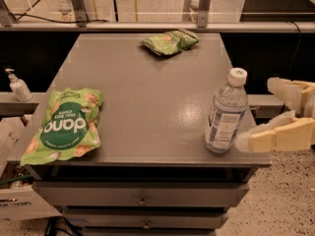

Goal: Knock blue plastic bottle over

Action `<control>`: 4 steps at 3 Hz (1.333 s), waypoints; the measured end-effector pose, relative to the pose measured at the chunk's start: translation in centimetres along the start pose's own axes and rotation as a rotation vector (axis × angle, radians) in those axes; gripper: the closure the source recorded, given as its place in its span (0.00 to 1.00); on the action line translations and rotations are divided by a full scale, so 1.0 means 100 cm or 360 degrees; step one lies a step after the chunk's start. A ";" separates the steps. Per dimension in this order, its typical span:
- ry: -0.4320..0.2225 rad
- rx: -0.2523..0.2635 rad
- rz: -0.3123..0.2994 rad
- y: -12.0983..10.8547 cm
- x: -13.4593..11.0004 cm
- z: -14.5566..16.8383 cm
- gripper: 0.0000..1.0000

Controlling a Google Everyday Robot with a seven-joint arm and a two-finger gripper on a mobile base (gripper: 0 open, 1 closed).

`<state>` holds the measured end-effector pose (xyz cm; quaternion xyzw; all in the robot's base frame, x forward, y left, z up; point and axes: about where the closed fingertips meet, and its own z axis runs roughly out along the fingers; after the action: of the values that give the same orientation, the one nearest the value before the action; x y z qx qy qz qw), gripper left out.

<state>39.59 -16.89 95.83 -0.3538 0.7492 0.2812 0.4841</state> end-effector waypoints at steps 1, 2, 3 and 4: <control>-0.0096 0.0107 0.0038 0.009 -0.017 0.002 0.00; -0.0097 0.0164 0.0097 0.005 -0.010 0.017 0.00; -0.0054 0.0194 0.0126 -0.002 0.010 0.022 0.00; -0.0017 0.0207 0.0146 -0.004 0.025 0.030 0.00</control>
Offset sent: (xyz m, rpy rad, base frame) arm 0.0213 0.0224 -0.0203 0.0680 0.0176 -0.1829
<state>40.74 -15.47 92.41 -0.2855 0.7787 0.2555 0.4968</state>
